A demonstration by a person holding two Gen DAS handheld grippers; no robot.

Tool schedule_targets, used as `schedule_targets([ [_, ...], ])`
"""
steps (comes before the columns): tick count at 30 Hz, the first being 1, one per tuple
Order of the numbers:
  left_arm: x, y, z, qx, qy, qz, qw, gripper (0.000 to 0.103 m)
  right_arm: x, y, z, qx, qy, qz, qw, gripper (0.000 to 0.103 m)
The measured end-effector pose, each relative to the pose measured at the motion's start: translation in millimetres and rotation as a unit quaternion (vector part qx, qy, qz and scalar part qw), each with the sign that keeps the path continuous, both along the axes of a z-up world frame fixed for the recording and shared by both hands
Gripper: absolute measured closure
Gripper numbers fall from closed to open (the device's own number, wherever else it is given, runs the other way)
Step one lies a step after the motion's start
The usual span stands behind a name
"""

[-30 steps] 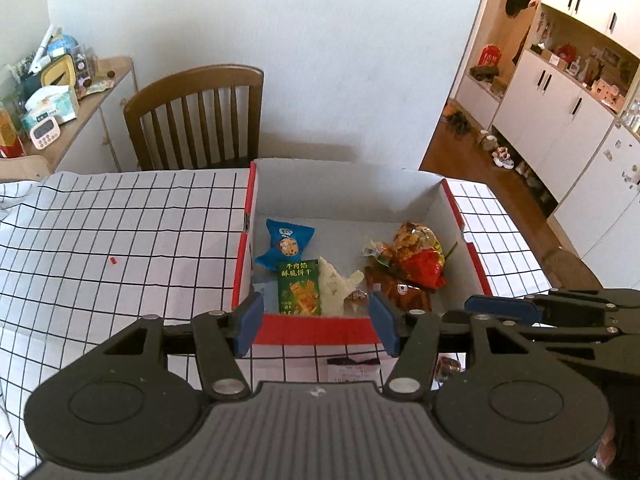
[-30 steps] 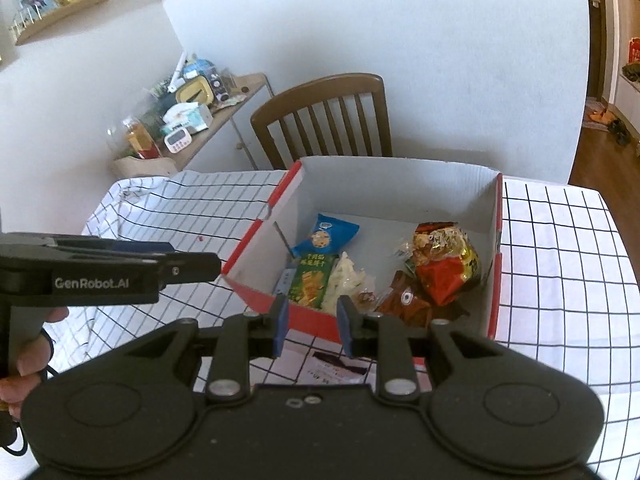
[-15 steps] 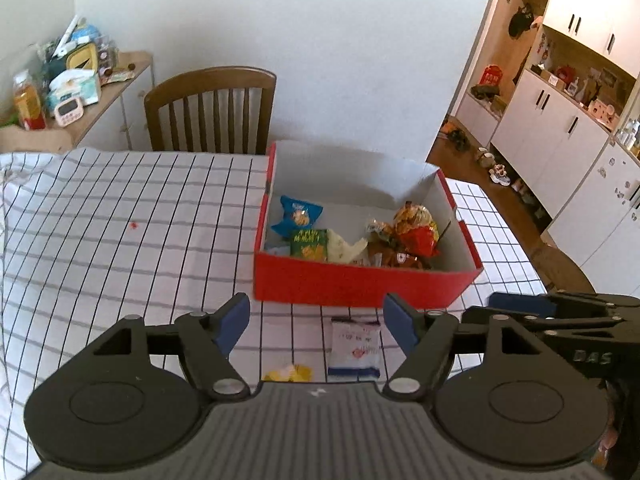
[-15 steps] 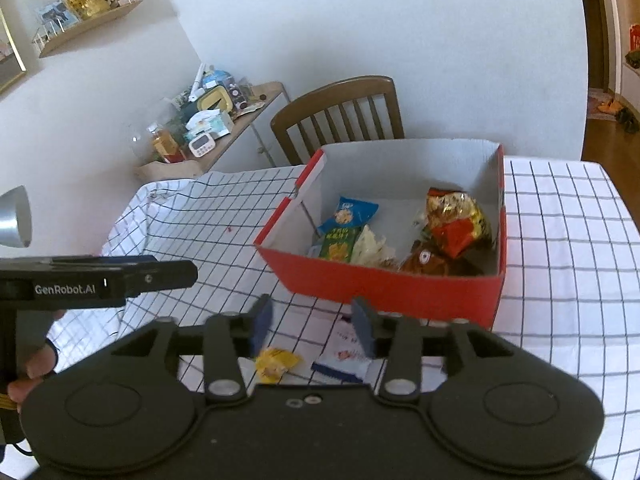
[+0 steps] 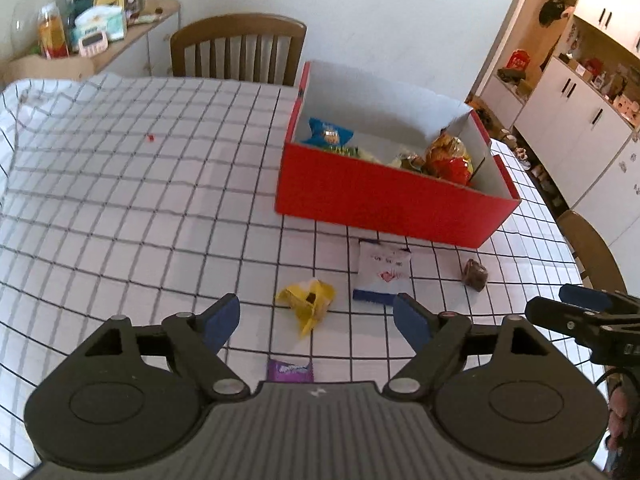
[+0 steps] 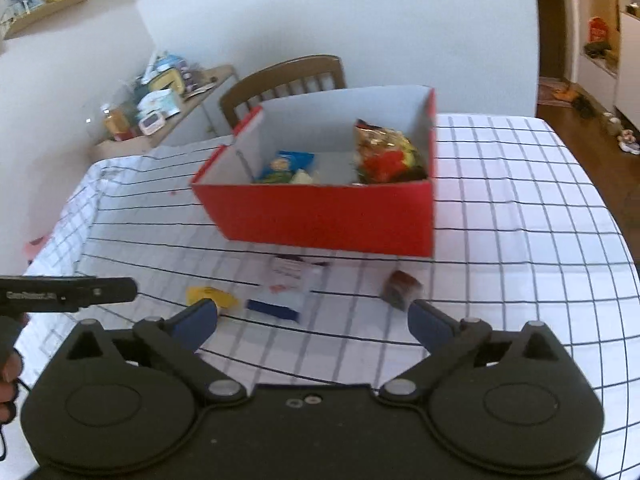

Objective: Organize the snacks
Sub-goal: 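Lift both tools out of the box and move toward the remaining snacks, then grasp the yellow wrapper with left tool while right tool grasps the brown wrapped cake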

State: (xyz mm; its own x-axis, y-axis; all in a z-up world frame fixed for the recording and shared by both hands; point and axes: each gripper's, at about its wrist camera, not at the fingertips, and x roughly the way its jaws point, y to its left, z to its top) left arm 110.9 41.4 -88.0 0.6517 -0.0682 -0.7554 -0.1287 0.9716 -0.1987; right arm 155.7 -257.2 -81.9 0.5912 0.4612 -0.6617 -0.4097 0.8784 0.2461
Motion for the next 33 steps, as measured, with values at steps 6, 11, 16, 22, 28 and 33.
schedule_targets([
  [6, 11.4, -4.2, -20.3, 0.019, 0.016, 0.012, 0.9996, 0.019, 13.2, -6.5, -20.3, -0.03, -0.007, -0.037, 0.999, 0.001],
  [11, 24.1, -7.5, -39.9, 0.031, 0.031, 0.019, 0.9989, 0.019, 37.7, -10.3, -41.1, -0.042, 0.027, -0.053, 0.997, 0.004],
  [16, 37.5, -9.9, -55.7, 0.039, 0.046, 0.026, 0.9978, 0.019, 57.5, -8.9, -60.6, -0.043, 0.049, -0.077, 0.995, 0.009],
  [22, 53.9, -11.9, -72.5, 0.052, 0.069, 0.037, 0.9955, 0.019, 74.2, 2.4, -79.3, -0.079, 0.053, -0.086, 0.992, 0.018],
  [28, 67.3, -14.5, -80.3, 0.052, 0.074, 0.033, 0.9953, 0.02, 85.5, 11.4, -85.4, -0.073, 0.07, -0.083, 0.991, 0.028],
  [33, 74.9, -11.4, -85.6, 0.048, 0.082, 0.039, 0.9947, 0.035, 91.6, 20.8, -84.5, -0.09, 0.064, -0.083, 0.99, 0.039],
])
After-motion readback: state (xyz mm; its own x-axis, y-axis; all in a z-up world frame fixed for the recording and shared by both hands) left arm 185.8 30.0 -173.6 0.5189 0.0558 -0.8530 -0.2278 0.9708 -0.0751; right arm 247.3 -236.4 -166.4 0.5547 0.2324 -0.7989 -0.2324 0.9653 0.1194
